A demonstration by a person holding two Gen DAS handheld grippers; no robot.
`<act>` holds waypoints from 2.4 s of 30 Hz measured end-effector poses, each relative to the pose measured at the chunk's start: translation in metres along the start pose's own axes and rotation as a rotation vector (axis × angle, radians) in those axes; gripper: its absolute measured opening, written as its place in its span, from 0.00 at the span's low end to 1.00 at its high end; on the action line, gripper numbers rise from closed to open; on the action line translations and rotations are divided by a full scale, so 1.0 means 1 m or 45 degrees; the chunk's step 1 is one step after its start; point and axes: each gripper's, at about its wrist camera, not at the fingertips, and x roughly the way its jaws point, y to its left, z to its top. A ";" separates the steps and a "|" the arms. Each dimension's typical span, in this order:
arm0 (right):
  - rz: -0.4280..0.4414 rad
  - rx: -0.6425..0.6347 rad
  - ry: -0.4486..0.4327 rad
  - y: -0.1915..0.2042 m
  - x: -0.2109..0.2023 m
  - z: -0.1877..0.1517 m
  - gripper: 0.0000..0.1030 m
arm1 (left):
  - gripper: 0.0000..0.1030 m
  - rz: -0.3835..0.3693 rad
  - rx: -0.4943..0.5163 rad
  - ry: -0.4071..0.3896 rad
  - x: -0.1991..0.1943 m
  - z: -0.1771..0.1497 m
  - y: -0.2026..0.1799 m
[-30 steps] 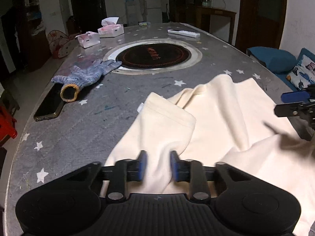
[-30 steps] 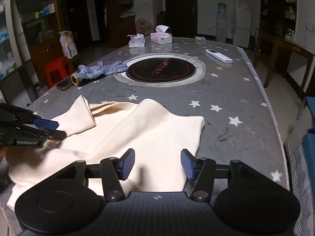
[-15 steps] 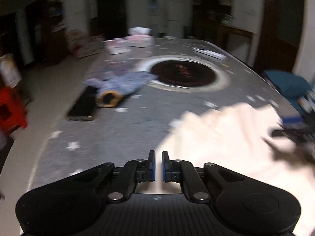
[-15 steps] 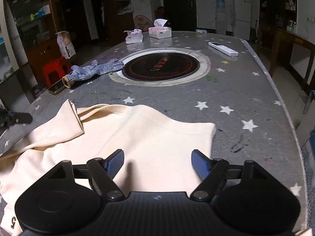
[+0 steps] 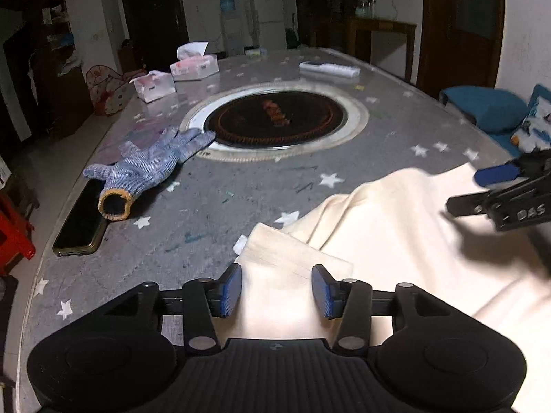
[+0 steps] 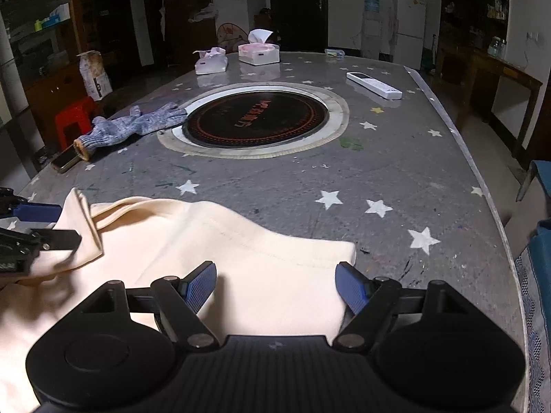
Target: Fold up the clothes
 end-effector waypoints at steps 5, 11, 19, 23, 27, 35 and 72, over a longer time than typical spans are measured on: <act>-0.006 -0.020 0.011 -0.002 0.007 0.001 0.76 | 0.26 0.041 0.007 -0.015 0.001 -0.003 0.010; -0.004 -0.032 0.012 0.000 0.011 0.000 0.78 | 0.07 0.056 -0.064 -0.024 -0.009 -0.008 0.031; 0.000 -0.029 0.000 0.007 0.007 -0.004 0.86 | 0.12 -0.047 0.008 -0.054 -0.034 -0.017 0.020; 0.026 -0.003 -0.011 0.012 -0.001 -0.008 0.90 | 0.28 -0.092 0.108 -0.056 -0.033 -0.020 0.000; 0.048 0.019 -0.024 0.017 -0.009 -0.013 0.92 | 0.28 -0.088 0.160 -0.025 -0.024 -0.025 -0.009; 0.040 0.047 -0.032 0.029 -0.015 -0.030 1.00 | 0.14 -0.092 0.143 -0.016 -0.022 -0.026 -0.005; 0.004 -0.048 -0.074 0.039 -0.022 -0.040 1.00 | 0.05 0.225 -0.473 -0.115 -0.094 -0.072 0.140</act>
